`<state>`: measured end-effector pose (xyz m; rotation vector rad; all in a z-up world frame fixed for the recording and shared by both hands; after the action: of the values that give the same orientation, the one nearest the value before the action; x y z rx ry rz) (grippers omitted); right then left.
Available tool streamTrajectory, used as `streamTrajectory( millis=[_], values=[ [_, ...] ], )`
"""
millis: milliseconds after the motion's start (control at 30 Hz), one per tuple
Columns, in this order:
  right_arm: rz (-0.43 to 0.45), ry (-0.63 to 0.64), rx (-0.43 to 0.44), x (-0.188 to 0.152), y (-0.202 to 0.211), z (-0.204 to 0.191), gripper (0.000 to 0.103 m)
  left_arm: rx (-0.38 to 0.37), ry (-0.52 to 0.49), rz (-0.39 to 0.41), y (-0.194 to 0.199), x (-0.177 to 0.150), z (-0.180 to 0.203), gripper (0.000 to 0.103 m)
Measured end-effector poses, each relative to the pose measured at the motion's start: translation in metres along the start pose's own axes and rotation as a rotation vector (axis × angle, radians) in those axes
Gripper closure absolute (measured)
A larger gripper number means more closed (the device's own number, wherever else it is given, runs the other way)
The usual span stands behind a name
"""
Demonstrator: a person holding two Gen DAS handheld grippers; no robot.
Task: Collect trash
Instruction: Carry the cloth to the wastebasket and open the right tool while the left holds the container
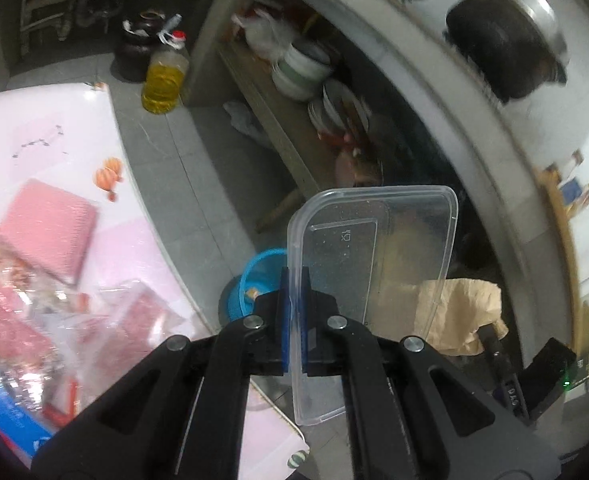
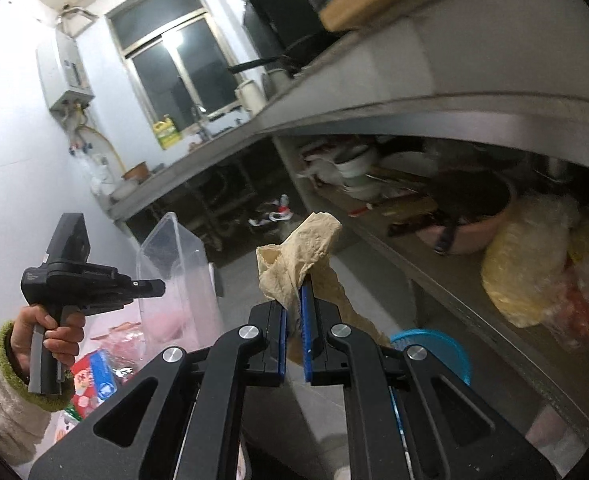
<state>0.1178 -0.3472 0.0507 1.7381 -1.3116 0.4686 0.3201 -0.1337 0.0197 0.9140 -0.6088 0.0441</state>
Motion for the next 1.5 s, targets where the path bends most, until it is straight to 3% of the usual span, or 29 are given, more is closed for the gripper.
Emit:
streamTrajectory(
  millis=[533,733,1067,1133,1200,1233,1367,1500],
  values=[
    [-0.077,-0.09,-0.152,-0.016,-0.034,0.069,0.097,0.069,-0.152,-0.251,-0.14,-0.01,0.056,0.101],
    [-0.119,-0.136,-0.211,-0.024,-0.061,0.108,0.097,0.109,-0.236,-0.388,-0.202,-0.021,0.069,0.101],
    [-0.21,-0.229,-0.248,-0.037,-0.125,0.16,0.097,0.211,-0.351,-0.489,-0.282,-0.028,0.079,0.101],
    [-0.216,-0.226,-0.257,-0.04,-0.14,0.164,0.096,0.212,-0.376,-0.498,-0.295,-0.029,0.081,0.092],
    [-0.24,-0.22,-0.268,-0.048,-0.16,0.173,0.095,0.224,-0.39,-0.509,-0.306,-0.031,0.081,0.067],
    [-0.254,-0.221,-0.271,-0.052,-0.168,0.178,0.095,0.247,-0.388,-0.503,-0.31,-0.03,0.079,0.063],
    [-0.351,-0.204,-0.336,-0.08,-0.206,0.202,0.094,0.243,-0.35,-0.485,-0.313,-0.027,0.077,0.058],
    [-0.357,-0.218,-0.354,-0.092,-0.206,0.21,0.088,0.232,-0.369,-0.445,-0.291,-0.022,0.082,0.052]
  ],
)
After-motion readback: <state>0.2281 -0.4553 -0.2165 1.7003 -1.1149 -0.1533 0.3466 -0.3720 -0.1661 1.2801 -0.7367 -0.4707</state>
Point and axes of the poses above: each gripper's, at about its wrist camera, not at the fingertips, and y roughly against the way its jaws point, z to its right, x to its top, the point moved 4 cm from there along -y, roughly the way its jaws point, and after that the axes turned 10 degrees about -y, right-handed, at the moved point
